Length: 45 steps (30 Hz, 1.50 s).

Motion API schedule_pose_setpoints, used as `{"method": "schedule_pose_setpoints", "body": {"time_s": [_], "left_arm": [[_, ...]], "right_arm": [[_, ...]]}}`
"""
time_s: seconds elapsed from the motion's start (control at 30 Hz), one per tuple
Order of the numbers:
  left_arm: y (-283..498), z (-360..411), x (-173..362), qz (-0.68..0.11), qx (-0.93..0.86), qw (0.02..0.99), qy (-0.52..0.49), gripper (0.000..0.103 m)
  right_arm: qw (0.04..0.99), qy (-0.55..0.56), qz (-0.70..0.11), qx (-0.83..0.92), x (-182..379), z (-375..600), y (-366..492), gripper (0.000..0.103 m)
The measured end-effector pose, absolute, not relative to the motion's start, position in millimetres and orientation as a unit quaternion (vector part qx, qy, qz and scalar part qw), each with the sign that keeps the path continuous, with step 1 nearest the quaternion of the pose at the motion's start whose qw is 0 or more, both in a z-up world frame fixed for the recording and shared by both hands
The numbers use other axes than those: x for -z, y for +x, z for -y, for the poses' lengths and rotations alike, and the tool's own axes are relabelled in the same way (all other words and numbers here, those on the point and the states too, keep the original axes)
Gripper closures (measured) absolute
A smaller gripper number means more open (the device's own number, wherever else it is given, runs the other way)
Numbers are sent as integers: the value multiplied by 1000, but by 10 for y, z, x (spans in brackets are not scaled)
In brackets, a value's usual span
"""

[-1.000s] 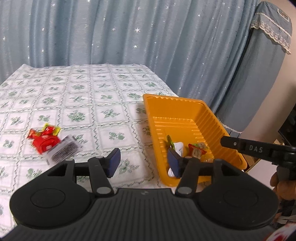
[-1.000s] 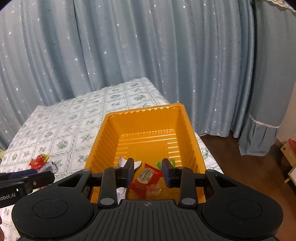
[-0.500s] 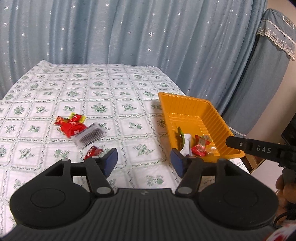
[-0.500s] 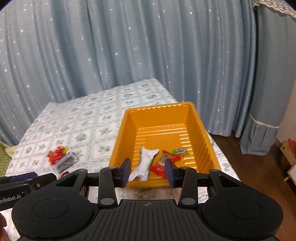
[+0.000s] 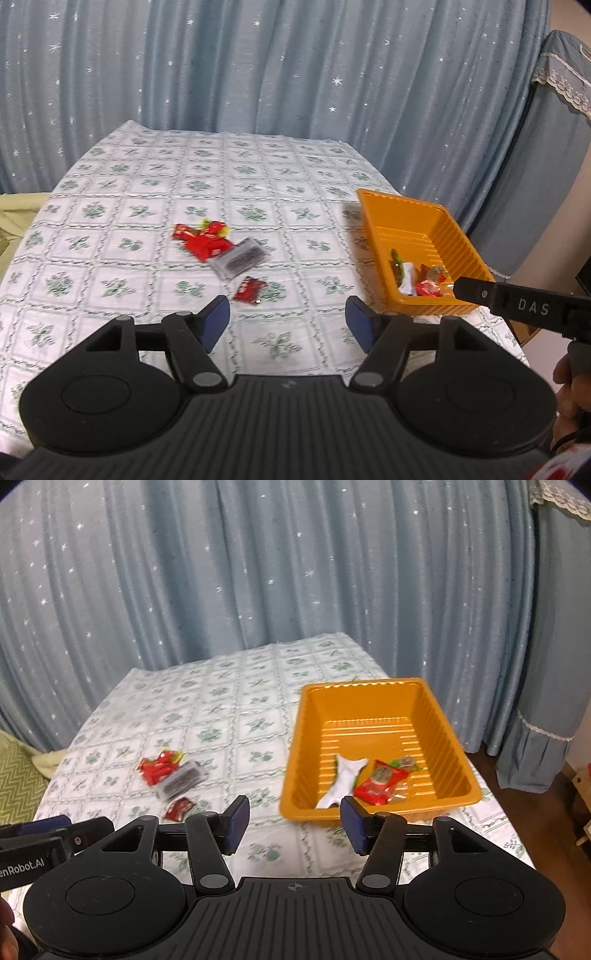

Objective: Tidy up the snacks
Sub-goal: 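Move both tools back toward the remaining snacks on the table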

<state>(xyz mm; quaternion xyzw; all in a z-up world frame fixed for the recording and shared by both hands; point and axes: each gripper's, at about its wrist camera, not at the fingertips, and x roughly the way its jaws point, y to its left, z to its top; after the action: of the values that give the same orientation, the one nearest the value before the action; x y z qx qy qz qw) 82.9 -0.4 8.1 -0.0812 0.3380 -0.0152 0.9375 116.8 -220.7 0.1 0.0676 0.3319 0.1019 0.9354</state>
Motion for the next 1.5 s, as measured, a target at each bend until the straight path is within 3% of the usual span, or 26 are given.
{"method": "schedule_pose_setpoints", "body": {"time_s": [0.97,1.5], "left_arm": [[718,-443,16,-340,-23,935,-101,34],[1051,-707,339,-362,-34,927,-90,34]], "right_arm": [[931,23,-339,-136,123,1626,1146,43],[915,37,-362,-171,573,1313,1378,43]]}}
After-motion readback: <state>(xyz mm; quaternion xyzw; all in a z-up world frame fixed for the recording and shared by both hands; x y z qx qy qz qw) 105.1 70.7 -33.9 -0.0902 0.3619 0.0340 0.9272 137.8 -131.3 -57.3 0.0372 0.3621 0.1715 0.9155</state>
